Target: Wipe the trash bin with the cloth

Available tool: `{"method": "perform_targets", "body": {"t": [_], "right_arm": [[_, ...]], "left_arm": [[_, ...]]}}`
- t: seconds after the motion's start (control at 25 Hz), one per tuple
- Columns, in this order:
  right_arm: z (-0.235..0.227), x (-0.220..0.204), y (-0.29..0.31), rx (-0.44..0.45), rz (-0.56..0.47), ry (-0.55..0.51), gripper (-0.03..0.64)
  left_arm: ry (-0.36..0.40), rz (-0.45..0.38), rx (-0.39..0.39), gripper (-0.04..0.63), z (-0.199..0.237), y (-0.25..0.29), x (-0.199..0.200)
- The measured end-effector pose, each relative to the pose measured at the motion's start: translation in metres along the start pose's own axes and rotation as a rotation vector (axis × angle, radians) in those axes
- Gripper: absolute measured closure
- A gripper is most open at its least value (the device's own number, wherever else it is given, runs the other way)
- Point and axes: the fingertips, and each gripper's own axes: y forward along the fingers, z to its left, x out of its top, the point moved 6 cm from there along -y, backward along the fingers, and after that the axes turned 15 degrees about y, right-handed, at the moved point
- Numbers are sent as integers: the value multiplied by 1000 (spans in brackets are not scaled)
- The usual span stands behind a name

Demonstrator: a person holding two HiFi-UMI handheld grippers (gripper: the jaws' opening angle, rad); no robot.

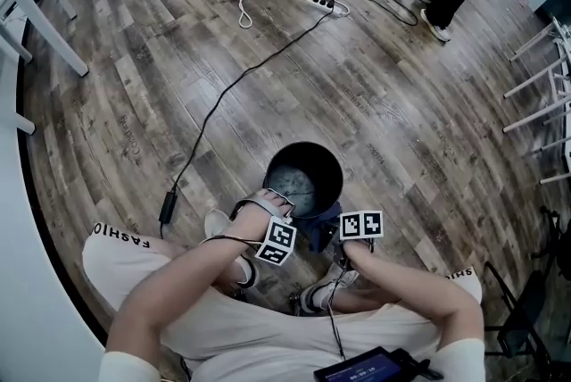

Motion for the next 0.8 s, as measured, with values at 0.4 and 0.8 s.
{"method": "perform_targets", "body": {"t": [0.4, 0.8], "right_arm": [[-58, 7, 63, -9, 36, -131, 534], [-108, 13, 122, -24, -15, -102, 534]], "left_arm": [[-42, -26, -15, 531, 0, 0, 8], [-43, -24, -4, 531, 3, 1, 5]]}}
